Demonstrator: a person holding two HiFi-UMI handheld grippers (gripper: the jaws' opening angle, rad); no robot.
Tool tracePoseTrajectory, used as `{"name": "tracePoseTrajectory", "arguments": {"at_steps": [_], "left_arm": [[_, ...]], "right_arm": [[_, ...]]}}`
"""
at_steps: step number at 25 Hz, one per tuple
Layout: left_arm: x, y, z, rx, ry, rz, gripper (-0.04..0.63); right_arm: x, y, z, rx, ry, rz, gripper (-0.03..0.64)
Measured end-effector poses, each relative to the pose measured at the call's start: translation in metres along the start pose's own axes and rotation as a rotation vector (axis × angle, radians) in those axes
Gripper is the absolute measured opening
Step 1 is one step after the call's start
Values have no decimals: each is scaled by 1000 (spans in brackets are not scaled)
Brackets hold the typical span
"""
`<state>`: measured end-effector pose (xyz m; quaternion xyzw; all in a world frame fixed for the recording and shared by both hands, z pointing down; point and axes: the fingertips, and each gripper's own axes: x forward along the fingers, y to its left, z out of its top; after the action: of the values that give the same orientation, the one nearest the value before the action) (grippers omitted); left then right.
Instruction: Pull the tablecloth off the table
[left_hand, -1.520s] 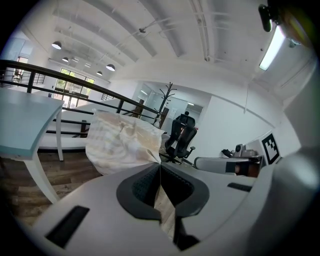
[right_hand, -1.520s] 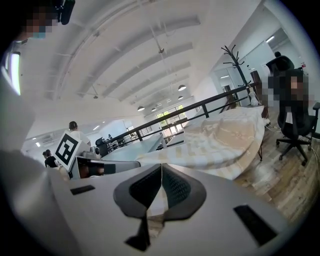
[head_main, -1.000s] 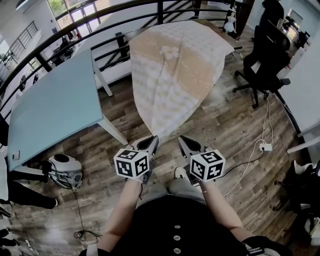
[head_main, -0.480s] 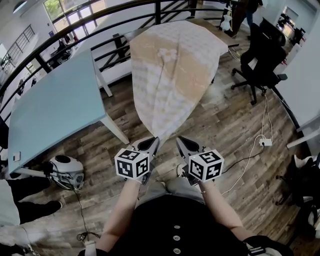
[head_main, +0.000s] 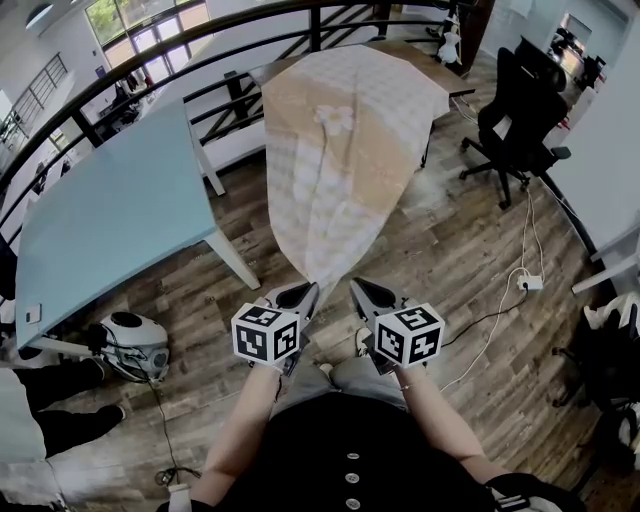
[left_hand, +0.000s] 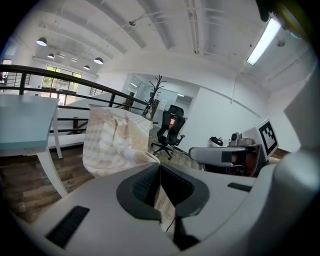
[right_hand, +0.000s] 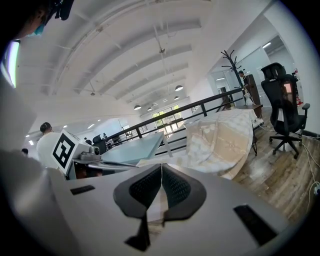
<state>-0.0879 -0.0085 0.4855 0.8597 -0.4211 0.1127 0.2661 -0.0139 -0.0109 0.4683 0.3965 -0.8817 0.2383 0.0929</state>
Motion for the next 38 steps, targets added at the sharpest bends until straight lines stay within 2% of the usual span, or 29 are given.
{"name": "tracePoseTrajectory", "arguments": {"at_steps": [10, 18, 26, 31, 38], "left_arm": [[-11, 5, -5, -1, 7, -8, 18], [-11, 4, 3, -18, -19, -23, 18], [-8, 3, 6, -13, -30, -11, 18], [-8, 6, 4, -35, -41, 21, 17], [-7, 4, -8, -38, -6, 11, 17]], "right_arm": [[1, 10, -7, 3, 0, -15, 28], [0, 9, -1, -5, -13, -24, 28], [1, 5, 2, -2, -18, -27, 28], [0, 1, 5, -1, -17, -28, 28], [1, 1, 0, 5, -10, -29, 28]]}}
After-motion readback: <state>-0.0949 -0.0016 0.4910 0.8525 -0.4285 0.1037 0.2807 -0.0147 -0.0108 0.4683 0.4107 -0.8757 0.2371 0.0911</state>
